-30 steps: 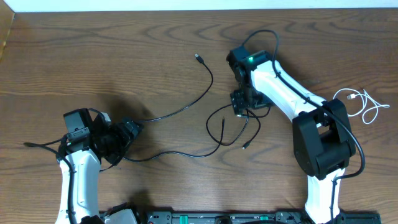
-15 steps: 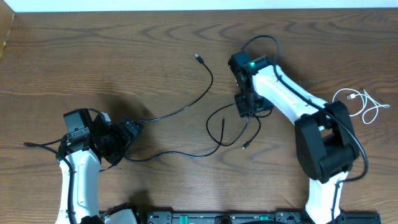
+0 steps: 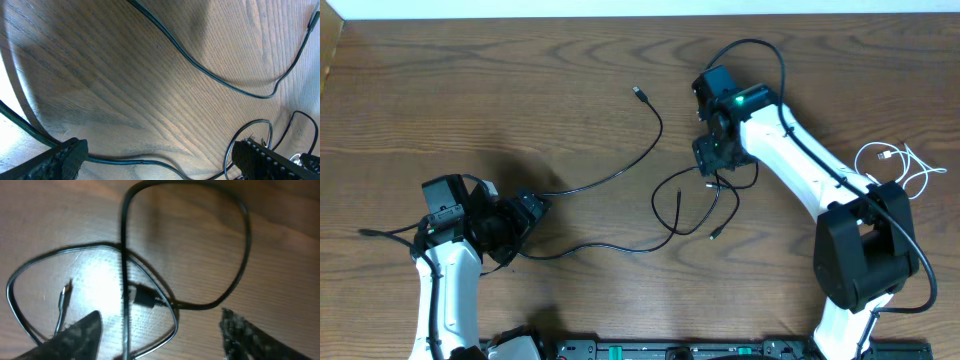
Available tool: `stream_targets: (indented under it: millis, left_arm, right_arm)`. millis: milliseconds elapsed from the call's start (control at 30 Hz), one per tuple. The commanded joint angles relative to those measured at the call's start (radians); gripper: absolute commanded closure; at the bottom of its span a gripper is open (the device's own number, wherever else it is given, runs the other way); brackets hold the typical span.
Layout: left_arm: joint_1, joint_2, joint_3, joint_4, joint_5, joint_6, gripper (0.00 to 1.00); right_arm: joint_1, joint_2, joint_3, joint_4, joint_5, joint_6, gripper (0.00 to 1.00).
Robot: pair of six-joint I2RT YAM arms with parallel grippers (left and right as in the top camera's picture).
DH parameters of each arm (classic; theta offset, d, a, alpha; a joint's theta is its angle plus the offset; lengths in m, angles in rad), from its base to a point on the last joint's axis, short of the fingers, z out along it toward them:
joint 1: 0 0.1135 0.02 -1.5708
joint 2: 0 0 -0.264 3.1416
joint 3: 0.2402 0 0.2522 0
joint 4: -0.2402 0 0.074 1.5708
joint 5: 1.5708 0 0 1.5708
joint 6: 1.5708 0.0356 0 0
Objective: Untangle cables
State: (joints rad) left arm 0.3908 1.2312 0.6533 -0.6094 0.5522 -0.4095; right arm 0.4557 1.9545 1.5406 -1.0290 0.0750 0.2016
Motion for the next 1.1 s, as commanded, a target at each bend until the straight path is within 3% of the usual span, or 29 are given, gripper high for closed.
stream_targets:
  millis: [0,100,533,600,700,767,900,1000,1067]
  left_arm:
    - [0.001,-0.002,0.018,-0.004,0.013,0.016,0.02]
    - [0.001,-0.002,0.018,-0.004,0.013,0.016,0.02]
    - [0.001,-0.002,0.018,-0.004,0.013,0.016,0.02]
    - [0.001,-0.002,0.018,-0.004,0.012,0.016,0.02]
    - [0.001,-0.002,0.018,-0.004,0.012,0.016,0.02]
    - [0.001,-0.002,0.018,-0.004,0.012,0.016,0.02]
    - [0.001,-0.002,0.018,-0.004,0.012,0.016,0.02]
    - [0.001,-0.002,0.018,-0.004,0.012,0.016,0.02]
    - [0.001,-0.002,0.018,-0.004,0.012,0.016,0.02]
  right_arm:
    - [-0.059,-0.004,-0.006,0.013,-0.031,0.052,0.22]
    - [-0.091,-0.004,-0.013,0.035,-0.110,0.050,0.14]
    - [-0.187,-0.004,-0.065,0.069,-0.133,-0.001,0.14]
    - [-0.193,-0.004,-0.078,0.077,-0.133,-0.001,0.06]
    - [-0.200,-0.004,-0.092,0.077,-0.120,-0.001,0.06]
    - [-0.200,-0.004,-0.099,0.076,-0.103,0.000,0.13]
    - [-0.200,-0.004,-0.117,0.076,-0.104,0.021,0.55]
    - [-0.200,-0.004,-0.131,0.076,-0.105,0.057,0.75]
    - [-0.199,-0.004,-0.135,0.077,-0.104,0.056,0.96]
